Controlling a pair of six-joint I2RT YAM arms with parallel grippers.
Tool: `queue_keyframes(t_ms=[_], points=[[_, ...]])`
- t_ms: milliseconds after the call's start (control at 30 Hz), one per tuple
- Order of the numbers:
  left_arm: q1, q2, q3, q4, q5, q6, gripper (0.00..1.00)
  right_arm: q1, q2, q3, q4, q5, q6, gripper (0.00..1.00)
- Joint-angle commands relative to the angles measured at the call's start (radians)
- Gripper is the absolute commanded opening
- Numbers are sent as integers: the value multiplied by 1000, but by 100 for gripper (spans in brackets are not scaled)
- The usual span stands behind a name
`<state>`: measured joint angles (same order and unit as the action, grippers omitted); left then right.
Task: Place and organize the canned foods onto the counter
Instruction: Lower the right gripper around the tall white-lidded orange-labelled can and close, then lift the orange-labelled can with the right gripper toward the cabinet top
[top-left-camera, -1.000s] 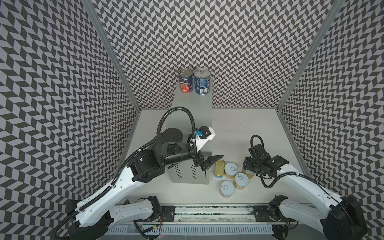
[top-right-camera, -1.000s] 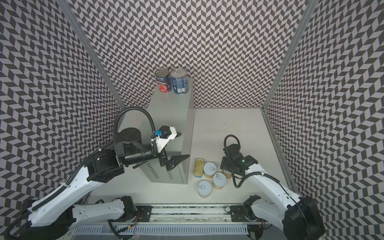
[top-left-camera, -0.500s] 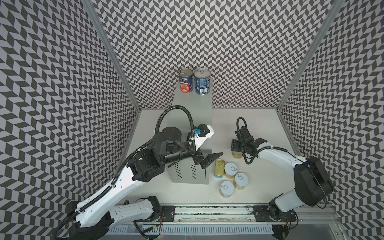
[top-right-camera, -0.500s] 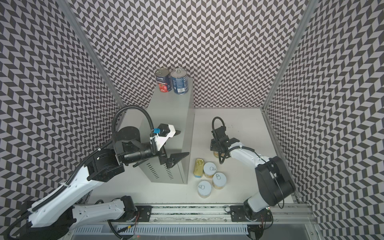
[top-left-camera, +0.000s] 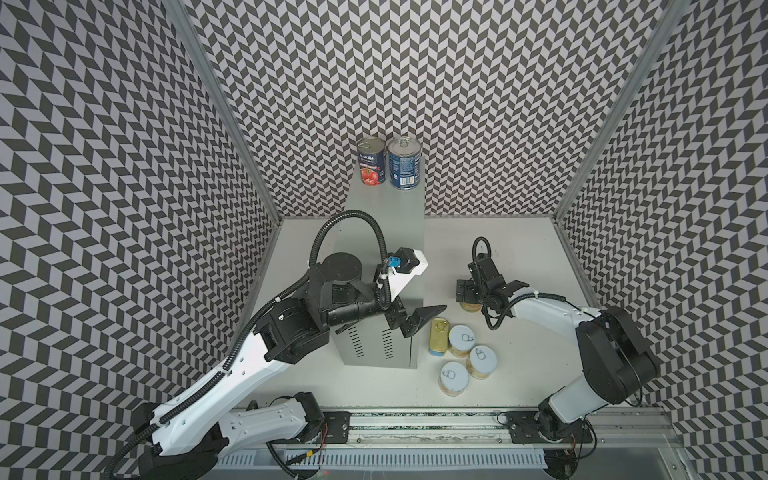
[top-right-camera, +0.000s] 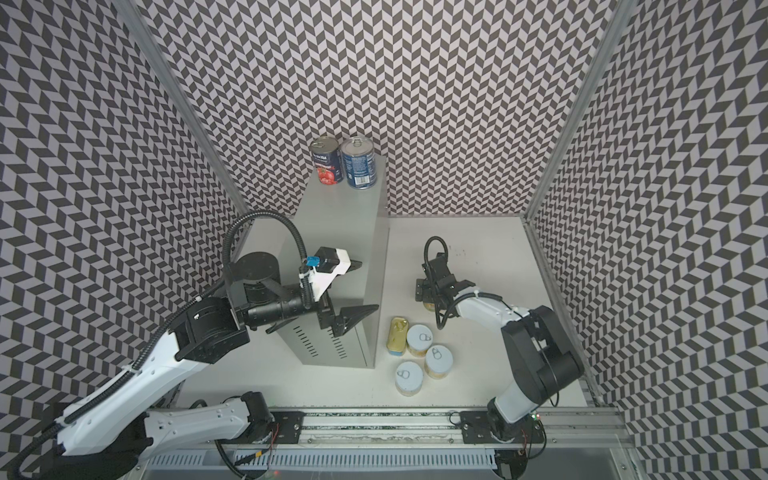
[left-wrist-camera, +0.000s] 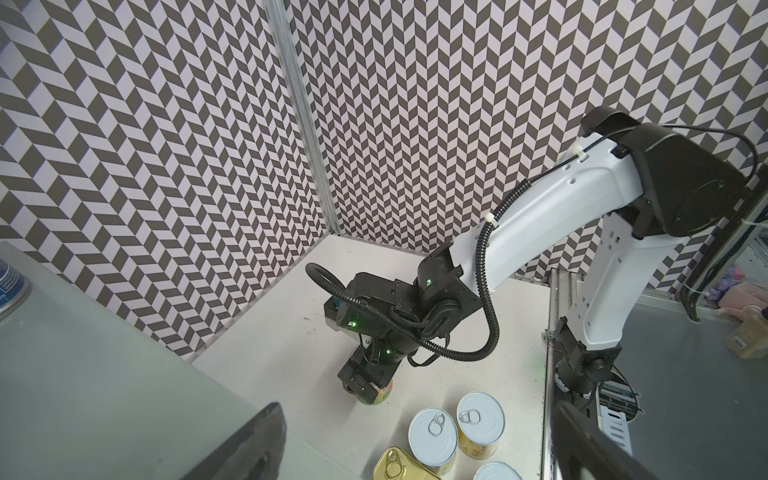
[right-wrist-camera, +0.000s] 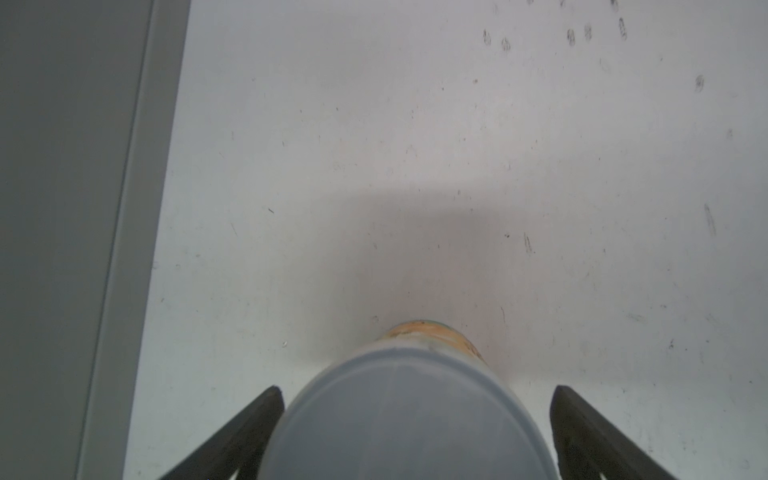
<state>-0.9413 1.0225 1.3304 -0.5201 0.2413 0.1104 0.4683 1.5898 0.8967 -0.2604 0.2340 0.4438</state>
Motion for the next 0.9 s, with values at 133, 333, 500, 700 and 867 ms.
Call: queue_keyframes(t_ms=[133, 333, 500, 700, 867], points=[[15, 2, -14, 40, 28, 0, 100, 5, -17, -89, 222, 20, -10, 96], [15, 18, -13, 51, 33, 0, 100, 6, -18, -152, 326, 58, -19, 95], [23, 20, -10, 53, 46, -4, 100, 7, -28, -167, 356, 73, -46, 91], [24, 1, -16, 60, 38, -2, 100, 7, -42, -167, 365, 90, -48, 79], [24, -4, -16, 60, 36, -4, 100, 6, -77, -166, 357, 67, -56, 67]])
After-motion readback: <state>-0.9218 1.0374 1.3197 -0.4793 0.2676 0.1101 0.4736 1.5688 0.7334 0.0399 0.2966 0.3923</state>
